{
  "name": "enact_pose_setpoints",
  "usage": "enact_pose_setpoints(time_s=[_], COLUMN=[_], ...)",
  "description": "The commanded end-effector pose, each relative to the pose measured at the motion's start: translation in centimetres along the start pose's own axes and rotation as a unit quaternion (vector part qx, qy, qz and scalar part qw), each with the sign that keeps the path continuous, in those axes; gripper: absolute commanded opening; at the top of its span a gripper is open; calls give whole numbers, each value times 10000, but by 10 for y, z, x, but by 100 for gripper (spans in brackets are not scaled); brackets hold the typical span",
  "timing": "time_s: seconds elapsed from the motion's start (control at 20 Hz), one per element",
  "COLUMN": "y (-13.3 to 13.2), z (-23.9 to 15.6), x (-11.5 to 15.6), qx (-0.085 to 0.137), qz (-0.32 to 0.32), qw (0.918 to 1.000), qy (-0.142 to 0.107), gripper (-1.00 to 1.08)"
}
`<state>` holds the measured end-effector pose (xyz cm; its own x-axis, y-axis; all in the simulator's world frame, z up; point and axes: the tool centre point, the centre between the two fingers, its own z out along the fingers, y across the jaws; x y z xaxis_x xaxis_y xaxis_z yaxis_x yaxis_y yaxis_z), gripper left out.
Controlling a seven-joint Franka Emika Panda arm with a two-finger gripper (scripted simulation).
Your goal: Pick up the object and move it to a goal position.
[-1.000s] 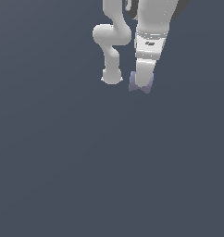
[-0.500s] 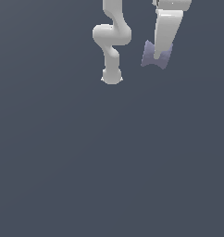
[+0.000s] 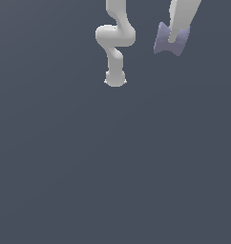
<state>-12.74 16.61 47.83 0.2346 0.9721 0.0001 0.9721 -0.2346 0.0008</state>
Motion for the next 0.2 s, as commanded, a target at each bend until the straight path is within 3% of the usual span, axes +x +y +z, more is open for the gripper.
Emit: enact_pose_setpoints(time_s=[0.0, 0.15], y=[-1, 0], z=[-4, -5], x=[1, 2], qx=[4, 4], qz=[5, 5], qw=[10000, 10000], qy=[-1, -1], gripper=[-100, -100])
